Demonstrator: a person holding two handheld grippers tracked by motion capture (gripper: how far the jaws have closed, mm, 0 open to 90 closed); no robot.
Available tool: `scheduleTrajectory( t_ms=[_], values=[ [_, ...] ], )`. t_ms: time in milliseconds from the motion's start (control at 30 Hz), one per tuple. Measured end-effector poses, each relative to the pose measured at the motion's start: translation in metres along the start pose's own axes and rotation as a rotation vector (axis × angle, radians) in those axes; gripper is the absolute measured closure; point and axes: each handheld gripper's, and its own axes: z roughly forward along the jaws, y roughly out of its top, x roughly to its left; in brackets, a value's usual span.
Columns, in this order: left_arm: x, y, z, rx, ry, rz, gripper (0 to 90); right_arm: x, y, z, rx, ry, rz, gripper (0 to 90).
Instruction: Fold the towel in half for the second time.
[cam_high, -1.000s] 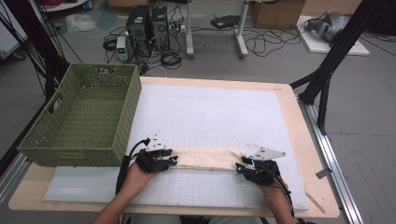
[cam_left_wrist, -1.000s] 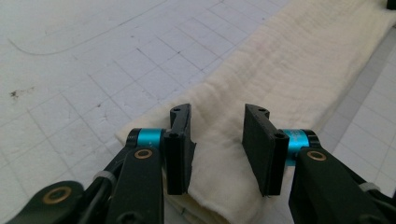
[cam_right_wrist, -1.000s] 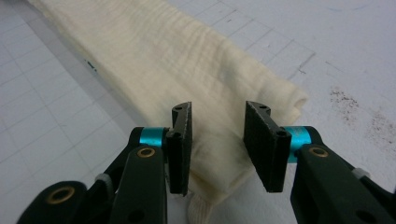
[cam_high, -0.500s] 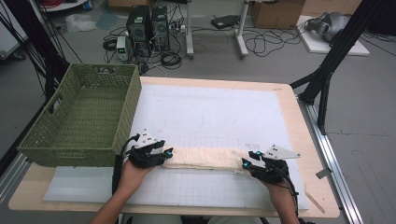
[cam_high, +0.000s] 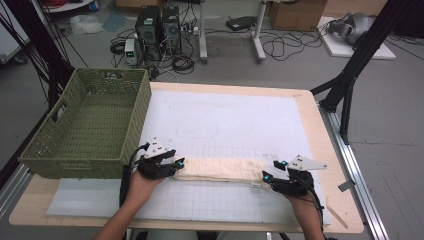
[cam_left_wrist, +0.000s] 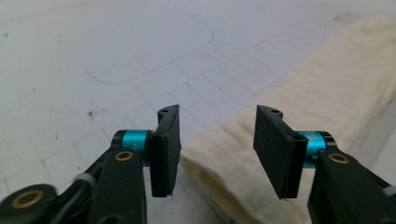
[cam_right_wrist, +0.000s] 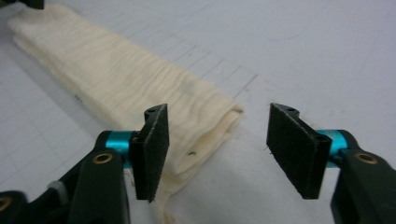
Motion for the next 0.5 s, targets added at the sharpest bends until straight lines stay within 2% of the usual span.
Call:
scheduleTrajectory(
  t_ms=[67,100,200,233,267,367,500],
  values=[
    [0.001,0.003,-0.003,-0.059,-0.029,-0.008,44.7,-0.004,0.001,-0.006,-0.032,-0.028,0.013,28.4],
    [0.002,0.005,-0.005,-0.095,-0.044,-0.026,41.4,-0.005,0.001,-0.007,-0.038,-0.04,0.012,25.7],
    [0.002,0.009,-0.011,-0.145,-0.039,-0.04,26.2,-0.01,0.002,-0.012,-0.057,-0.085,0.008,17.8],
    [0.002,0.01,-0.012,-0.161,-0.04,-0.044,18.0,-0.01,0.002,-0.014,-0.062,-0.096,0.009,15.5],
    [0.003,0.01,-0.013,-0.179,-0.056,-0.051,15.5,-0.011,0.002,-0.015,-0.065,-0.105,0.002,13.5],
    [0.004,0.01,-0.014,-0.188,-0.07,-0.057,15.9,-0.013,0.004,-0.019,-0.08,-0.12,-0.016,11.7],
    [0.004,0.01,-0.014,-0.193,-0.075,-0.058,15.9,-0.016,0.006,-0.022,-0.087,-0.122,-0.012,11.5]
  ],
)
